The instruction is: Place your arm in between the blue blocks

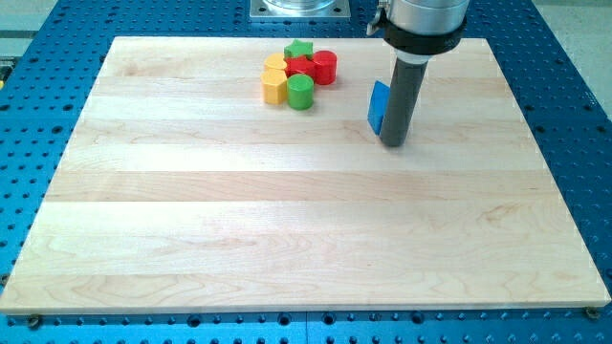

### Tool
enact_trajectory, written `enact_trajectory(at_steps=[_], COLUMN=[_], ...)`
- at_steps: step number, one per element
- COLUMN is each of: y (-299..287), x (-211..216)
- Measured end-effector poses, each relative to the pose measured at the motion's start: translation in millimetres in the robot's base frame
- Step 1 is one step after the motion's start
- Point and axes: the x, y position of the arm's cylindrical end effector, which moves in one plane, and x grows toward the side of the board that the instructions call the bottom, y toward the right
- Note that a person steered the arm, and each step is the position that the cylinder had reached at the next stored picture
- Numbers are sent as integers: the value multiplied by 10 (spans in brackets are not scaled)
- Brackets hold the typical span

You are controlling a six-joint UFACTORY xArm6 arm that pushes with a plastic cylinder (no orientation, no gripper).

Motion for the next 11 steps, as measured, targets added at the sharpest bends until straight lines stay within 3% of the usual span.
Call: enact_trajectory(at_steps=[3, 6, 11], y=[504, -128, -278], x=[-566, -683, -716])
